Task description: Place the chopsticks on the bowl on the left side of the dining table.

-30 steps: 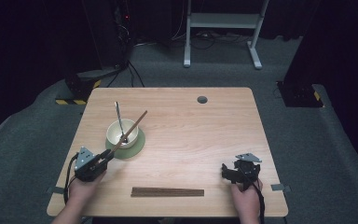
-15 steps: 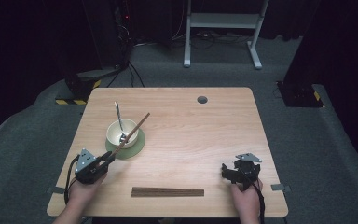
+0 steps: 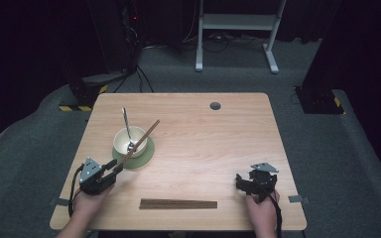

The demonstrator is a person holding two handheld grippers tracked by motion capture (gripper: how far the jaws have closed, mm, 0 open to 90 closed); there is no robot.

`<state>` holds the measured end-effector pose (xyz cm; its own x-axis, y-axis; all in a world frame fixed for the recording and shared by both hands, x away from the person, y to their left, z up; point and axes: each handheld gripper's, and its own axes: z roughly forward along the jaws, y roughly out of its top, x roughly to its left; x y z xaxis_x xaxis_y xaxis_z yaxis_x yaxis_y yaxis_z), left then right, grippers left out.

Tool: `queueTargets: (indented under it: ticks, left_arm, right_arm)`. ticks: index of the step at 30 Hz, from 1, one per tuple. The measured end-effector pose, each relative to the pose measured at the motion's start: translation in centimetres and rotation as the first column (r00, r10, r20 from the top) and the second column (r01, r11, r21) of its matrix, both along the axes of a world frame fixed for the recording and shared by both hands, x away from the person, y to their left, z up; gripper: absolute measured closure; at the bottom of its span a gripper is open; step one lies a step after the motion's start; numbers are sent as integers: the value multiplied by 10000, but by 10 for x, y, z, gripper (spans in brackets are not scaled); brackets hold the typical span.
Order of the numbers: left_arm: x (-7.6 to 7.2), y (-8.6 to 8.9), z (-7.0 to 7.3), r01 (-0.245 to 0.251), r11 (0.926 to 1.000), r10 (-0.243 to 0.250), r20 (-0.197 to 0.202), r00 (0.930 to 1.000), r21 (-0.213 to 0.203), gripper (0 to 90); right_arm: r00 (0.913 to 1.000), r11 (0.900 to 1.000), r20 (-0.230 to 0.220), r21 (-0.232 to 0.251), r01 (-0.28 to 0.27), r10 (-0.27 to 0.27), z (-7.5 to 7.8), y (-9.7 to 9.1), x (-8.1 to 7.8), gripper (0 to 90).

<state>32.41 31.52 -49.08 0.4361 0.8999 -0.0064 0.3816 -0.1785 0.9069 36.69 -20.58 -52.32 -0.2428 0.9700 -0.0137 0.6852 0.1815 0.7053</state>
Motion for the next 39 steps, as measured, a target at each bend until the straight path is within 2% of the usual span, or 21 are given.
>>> queueTargets:
  ticks: [5, 13, 15, 16, 17, 20, 21, 22, 23, 25, 27, 29, 35, 39]
  left_arm:
    - [2, 3, 0, -178, 9998, 177, -29, 9998, -103, 603]
    - [5, 14, 0, -442, 9983, 438, -106, 9990, -387, 569]
    - [6, 16, 1, -511, 9980, 508, -92, 9987, -384, 562]
    - [6, 17, 2, -525, 9979, 522, -102, 9986, -381, 554]
    - [6, 17, 4, -528, 9979, 521, -178, 9985, -376, 514]
    - [5, 16, 8, -441, 9986, 450, -273, 9986, 302, 475]
    - [6, 16, 9, -434, 9987, 444, -390, 9983, 265, 450]
    - [7, 14, 9, -320, 9994, 327, -586, 9977, 130, 415]
    - [7, 14, 9, -320, 9994, 327, -586, 9977, 130, 413]
    - [7, 9, 6, -211, 9976, 250, -596, 9979, 653, 413]
    - [9, 8, 6, -275, 9974, 319, -647, 9974, 671, 424]
    - [10, 9, 5, -406, 9970, 446, -617, 9971, 652, 428]
    - [10, 16, 4, -661, 9962, 692, -557, 9960, 560, 448]
    - [11, 20, 5, -739, 9962, 765, -589, 9953, 457, 455]
  right_arm:
    - [10000, 9999, 1, 128, 9, -9, 0, -1, 0, 96]
    - [9994, 9993, -45, 173, -340, 341, 1, -4, 1, 98]
    - [9991, 9989, -187, 280, -364, 369, 4, -4, 3, 132]
    - [9990, 9987, -151, 293, -406, 411, 5, -3, 3, 131]
    - [9977, 9972, 43, 324, -670, 669, 11, 1, 2, 131]
    - [9961, 9956, 222, 364, -866, 858, 17, 7, 0, 131]
    - [9948, 9942, 319, 437, -982, 968, 20, 11, -1, 131]
    - [9915, 9908, 482, 561, -1235, 1209, 25, 21, -1, 131]
    - [9894, 9889, 554, 562, -1374, 1343, 27, 28, 0, 131]
    - [9874, 9870, 590, 581, -1501, 1467, 29, 34, 2, 131]
    - [9789, 9789, 750, 619, -1946, 1899, 36, 55, 6, 131]
    - [9764, 9762, 785, 660, -2066, 2014, 38, 62, 8, 131]
    - [9558, 9564, 1202, 862, -2792, 2682, 51, 99, 17, 131]
    - [9363, 9372, 1469, 982, -3347, 3190, 56, 123, 21, 136]
